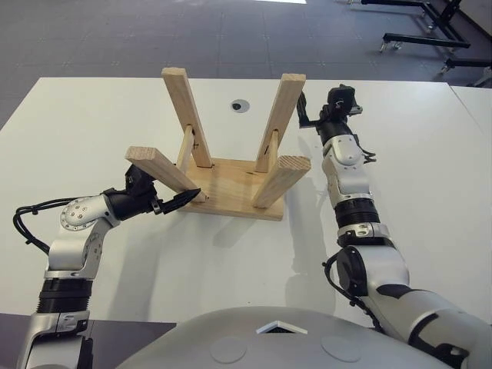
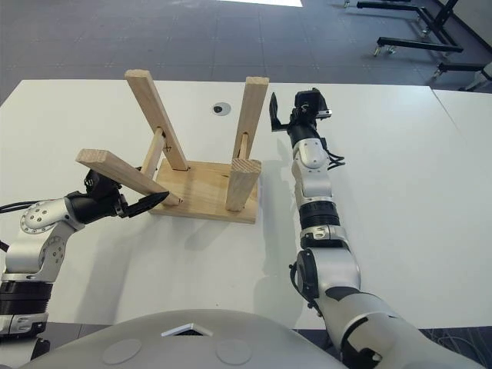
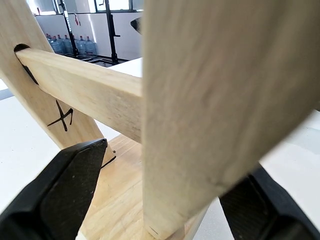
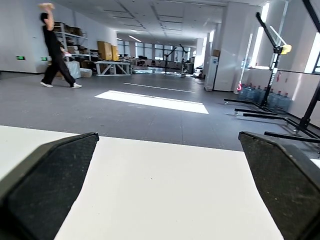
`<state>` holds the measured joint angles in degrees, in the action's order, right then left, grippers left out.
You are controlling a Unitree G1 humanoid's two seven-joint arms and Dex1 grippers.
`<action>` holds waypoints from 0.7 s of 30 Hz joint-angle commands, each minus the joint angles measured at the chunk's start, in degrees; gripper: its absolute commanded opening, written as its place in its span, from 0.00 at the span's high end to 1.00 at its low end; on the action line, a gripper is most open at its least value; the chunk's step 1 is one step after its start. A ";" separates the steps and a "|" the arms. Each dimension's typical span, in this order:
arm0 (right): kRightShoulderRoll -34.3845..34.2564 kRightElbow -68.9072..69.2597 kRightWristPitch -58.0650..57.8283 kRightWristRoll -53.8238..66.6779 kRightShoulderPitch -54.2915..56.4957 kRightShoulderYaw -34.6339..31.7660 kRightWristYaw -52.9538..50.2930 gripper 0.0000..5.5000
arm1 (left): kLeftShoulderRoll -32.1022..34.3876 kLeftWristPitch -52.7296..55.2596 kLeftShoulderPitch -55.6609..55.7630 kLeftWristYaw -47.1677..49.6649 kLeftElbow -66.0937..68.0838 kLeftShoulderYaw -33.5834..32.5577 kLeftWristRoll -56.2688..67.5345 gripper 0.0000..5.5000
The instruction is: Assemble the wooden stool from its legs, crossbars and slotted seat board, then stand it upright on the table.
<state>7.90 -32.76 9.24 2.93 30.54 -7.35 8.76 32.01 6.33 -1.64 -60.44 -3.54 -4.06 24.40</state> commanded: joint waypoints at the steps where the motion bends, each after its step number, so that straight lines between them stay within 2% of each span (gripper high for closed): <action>1: 4.50 10.55 -7.74 12.08 -10.14 0.06 19.75 0.06 | 0.19 -0.47 0.88 0.50 0.77 -0.11 -0.32 0.34; 5: 13.54 18.55 -20.06 22.03 -15.28 2.41 41.47 0.06 | 0.13 -0.33 0.06 0.83 0.30 -0.26 -0.18 0.34; 8: 18.00 23.45 -25.39 24.76 -17.14 4.61 50.11 0.06 | 0.05 -0.13 0.27 0.93 0.08 -0.04 -0.08 0.34; 13: 22.14 28.00 -27.17 23.36 -19.07 9.56 57.99 0.06 | -0.19 0.31 0.60 0.98 -0.60 0.45 0.26 0.34; 21: 21.99 23.78 -19.69 16.92 -19.90 16.11 62.07 0.06 | 0.49 2.52 0.97 -0.58 -1.46 1.83 1.11 0.34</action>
<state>29.90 -7.43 -12.27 21.27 10.15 7.87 70.43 31.98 7.64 -1.52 -60.55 -4.17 -2.99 25.28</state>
